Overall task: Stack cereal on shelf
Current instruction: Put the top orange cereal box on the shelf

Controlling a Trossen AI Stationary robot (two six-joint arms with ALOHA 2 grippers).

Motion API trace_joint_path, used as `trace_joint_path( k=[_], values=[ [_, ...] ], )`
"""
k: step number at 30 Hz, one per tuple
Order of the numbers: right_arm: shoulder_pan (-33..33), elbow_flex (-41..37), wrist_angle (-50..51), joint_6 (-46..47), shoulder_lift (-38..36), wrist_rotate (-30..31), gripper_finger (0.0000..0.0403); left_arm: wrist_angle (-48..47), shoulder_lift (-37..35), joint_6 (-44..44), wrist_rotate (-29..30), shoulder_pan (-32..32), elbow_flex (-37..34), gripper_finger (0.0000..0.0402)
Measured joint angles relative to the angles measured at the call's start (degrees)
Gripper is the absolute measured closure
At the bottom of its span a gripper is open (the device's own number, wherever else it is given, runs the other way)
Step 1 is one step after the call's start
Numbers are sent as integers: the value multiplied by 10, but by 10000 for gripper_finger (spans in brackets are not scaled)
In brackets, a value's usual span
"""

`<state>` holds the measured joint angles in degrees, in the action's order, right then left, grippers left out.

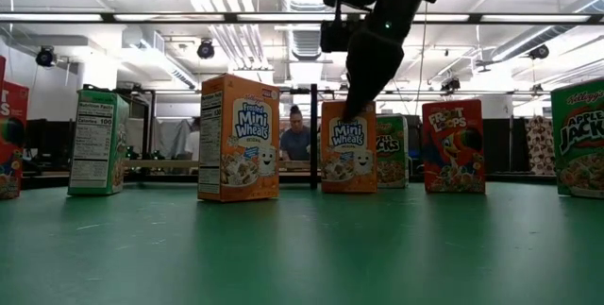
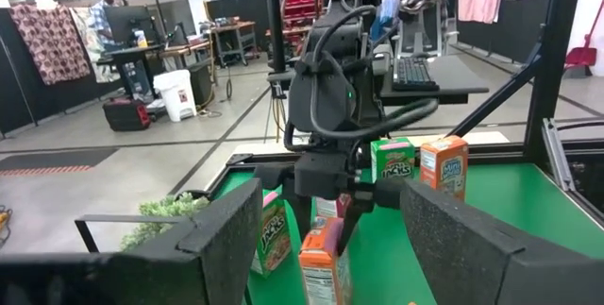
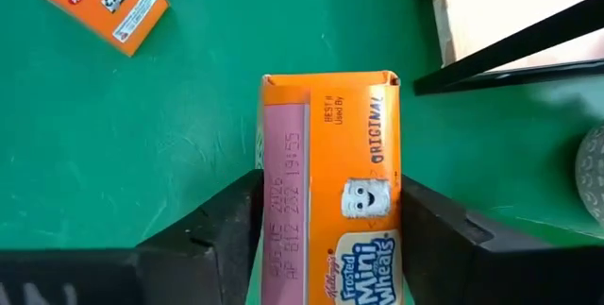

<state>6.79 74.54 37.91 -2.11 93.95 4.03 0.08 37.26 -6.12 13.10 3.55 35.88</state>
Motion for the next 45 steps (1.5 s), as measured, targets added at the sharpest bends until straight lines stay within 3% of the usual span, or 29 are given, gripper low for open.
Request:
trace_joint_path(
  k=[13,21,34,45],
  values=[
    [0,8,2,9,-6,0,246,-2,-1,2,0,0,0,166],
    [0,75,58,25,-6,0,246,-2,-16,-16,1,0,0,166],
    [0,219,77,11,-5,3,248,-23,-65,-50,162,0,0,166],
    [23,266,-35,-77,0,5,256,-48,-104,-37,177,0,-1,166]
  ],
)
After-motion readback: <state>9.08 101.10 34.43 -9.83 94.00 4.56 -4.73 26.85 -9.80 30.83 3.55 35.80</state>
